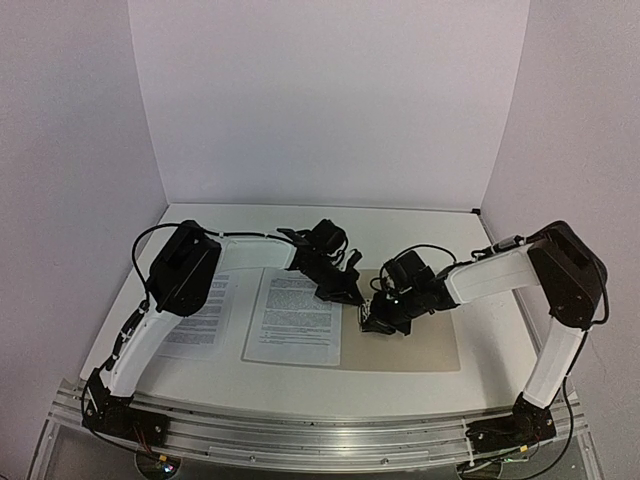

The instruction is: Put the files into the folder

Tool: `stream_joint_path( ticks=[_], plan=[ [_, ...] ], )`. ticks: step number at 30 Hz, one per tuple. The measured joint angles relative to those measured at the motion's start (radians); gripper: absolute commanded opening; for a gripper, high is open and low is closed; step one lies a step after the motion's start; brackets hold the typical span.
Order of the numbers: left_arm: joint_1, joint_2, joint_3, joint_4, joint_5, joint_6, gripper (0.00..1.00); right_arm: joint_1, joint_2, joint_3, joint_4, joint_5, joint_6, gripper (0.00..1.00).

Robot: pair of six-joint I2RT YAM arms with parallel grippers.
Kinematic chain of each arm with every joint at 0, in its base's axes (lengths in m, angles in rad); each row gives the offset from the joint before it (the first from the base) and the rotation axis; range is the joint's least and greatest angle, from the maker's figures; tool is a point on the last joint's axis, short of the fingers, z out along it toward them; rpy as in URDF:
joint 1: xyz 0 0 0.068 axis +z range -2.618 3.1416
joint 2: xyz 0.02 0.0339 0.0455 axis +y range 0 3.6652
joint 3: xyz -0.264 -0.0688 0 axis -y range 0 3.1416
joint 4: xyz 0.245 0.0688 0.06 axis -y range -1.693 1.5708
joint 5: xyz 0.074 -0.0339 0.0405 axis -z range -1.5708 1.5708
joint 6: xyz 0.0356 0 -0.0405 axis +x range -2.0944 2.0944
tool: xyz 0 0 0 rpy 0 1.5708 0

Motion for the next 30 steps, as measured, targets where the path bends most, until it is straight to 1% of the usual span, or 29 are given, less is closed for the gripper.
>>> stream_joint_path(
  ticks=[4,13,24,26,30],
  plan=[
    [0.000,0.001,0.000,0.003,0.000,0.004,0.00,0.003,-0.008,0.001,0.001,0.016,0.005,0.00],
    [0.000,0.001,0.003,0.012,-0.010,0.010,0.00,0.005,-0.021,0.090,-0.147,0.056,0.010,0.00],
    [0.003,0.001,0.008,0.002,-0.002,-0.031,0.00,-0.017,-0.011,0.194,-0.261,-0.001,0.033,0.00],
    [0.006,0.001,0.011,-0.008,-0.001,-0.047,0.02,-0.020,-0.003,0.224,-0.286,-0.007,0.032,0.00],
    [0.013,0.001,0.015,-0.021,0.001,-0.058,0.07,-0.027,0.017,0.280,-0.324,-0.013,0.031,0.09]
  ],
)
